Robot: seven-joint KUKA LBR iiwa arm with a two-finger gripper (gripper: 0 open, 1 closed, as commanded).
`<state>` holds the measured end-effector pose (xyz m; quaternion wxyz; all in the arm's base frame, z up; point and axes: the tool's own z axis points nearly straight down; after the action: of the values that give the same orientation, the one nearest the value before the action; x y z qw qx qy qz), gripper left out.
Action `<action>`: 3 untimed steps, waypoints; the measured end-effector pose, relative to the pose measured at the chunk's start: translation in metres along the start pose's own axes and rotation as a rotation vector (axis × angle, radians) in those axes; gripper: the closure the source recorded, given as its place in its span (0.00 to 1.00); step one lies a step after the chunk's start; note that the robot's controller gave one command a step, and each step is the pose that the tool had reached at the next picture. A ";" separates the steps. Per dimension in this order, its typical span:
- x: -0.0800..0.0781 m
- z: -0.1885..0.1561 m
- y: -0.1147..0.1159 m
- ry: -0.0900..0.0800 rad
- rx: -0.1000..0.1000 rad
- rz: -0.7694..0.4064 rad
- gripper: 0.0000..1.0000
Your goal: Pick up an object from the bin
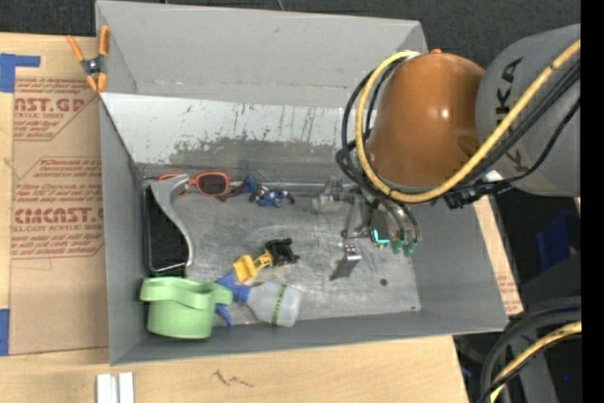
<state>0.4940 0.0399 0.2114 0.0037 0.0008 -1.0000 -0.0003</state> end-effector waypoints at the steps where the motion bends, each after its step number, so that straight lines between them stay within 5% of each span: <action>1: -0.002 -0.004 0.000 -0.008 0.000 0.001 0.00; 2: -0.025 0.108 0.064 -0.018 0.000 -0.160 1.00; 3: -0.025 0.108 0.064 -0.018 0.000 -0.160 1.00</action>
Offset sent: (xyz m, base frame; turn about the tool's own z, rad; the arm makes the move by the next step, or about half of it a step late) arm 0.0206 0.0636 -0.1128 -0.1599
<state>0.5184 0.1042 0.1034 -0.0054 0.0804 -0.9967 -0.0006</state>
